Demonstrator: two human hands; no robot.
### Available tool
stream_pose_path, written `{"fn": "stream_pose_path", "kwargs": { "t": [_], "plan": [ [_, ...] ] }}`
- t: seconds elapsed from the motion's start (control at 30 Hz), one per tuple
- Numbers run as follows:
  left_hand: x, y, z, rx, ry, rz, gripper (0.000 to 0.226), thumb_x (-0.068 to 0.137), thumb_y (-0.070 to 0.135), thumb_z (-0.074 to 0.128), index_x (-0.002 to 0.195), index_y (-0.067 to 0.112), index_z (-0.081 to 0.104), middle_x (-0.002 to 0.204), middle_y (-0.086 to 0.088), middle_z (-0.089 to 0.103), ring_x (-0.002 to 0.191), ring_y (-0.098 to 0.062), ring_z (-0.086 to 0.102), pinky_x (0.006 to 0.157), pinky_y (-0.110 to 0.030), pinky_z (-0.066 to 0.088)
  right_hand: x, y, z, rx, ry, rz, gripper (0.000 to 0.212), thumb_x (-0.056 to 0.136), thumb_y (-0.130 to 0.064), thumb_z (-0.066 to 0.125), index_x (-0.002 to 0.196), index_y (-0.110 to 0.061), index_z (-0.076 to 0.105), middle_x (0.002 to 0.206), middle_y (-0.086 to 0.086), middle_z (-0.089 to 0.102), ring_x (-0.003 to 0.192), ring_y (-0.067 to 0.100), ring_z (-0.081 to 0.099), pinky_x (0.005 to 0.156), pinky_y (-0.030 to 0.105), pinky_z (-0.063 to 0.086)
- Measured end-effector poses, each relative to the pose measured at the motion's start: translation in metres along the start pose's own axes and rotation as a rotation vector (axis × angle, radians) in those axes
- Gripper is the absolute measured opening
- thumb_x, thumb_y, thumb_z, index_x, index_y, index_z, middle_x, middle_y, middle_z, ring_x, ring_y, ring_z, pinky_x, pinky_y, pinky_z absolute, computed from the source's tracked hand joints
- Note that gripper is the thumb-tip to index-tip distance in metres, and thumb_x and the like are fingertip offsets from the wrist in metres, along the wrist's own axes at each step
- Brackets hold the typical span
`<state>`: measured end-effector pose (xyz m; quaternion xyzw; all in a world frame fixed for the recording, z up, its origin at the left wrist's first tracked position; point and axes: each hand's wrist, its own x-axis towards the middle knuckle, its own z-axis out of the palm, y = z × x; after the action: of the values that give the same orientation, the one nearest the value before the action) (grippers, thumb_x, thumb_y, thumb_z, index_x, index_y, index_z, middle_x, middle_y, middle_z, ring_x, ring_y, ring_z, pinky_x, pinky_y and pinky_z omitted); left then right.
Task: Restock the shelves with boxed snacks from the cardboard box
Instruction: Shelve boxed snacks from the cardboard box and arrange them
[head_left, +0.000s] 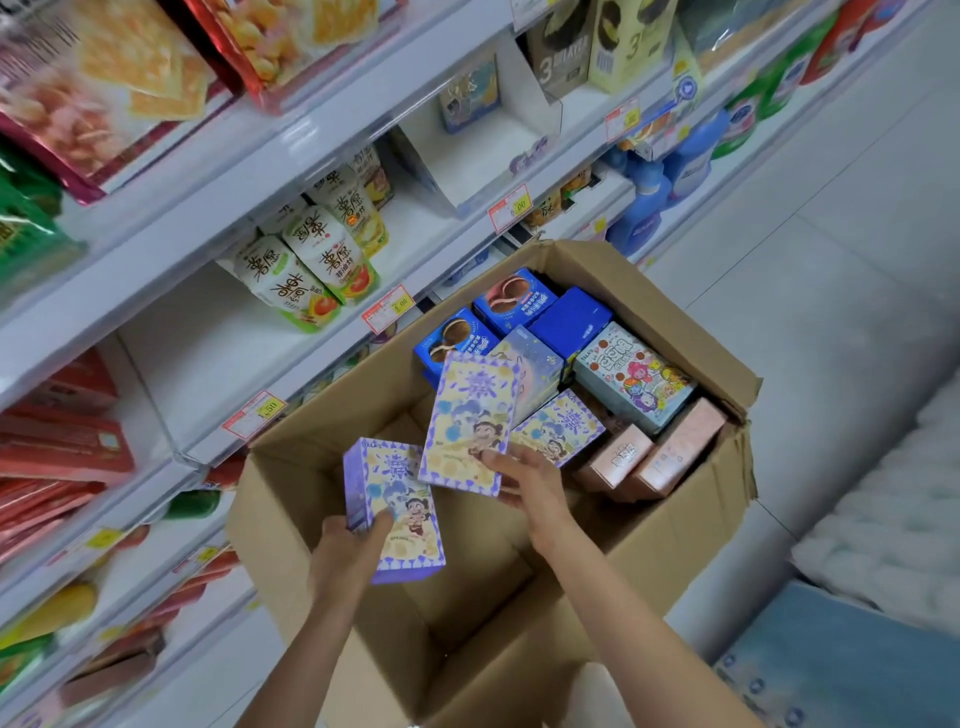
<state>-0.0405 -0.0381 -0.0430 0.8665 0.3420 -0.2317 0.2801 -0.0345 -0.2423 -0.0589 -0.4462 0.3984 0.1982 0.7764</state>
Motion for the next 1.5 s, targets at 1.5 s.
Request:
{"fn": "stream_pose_path", "kwargs": {
  "t": [1.5],
  "plan": [
    [0.048, -0.015, 0.092, -0.422, -0.544, 0.054, 0.028, 0.092, 0.027, 0.059, 0.112, 0.009, 0.06, 0.106, -0.004, 0.067, 0.097, -0.018, 0.063, 0.073, -0.013, 0.048, 0.01, 0.097, -0.034, 0.017, 0.092, 0.405, 0.021, 0.078, -0.01, 0.072, 0.093, 0.002, 0.064, 0.067, 0.009, 0.062, 0.063, 0.019, 0.061, 0.061, 0.032, 0.06]
  ]
}}
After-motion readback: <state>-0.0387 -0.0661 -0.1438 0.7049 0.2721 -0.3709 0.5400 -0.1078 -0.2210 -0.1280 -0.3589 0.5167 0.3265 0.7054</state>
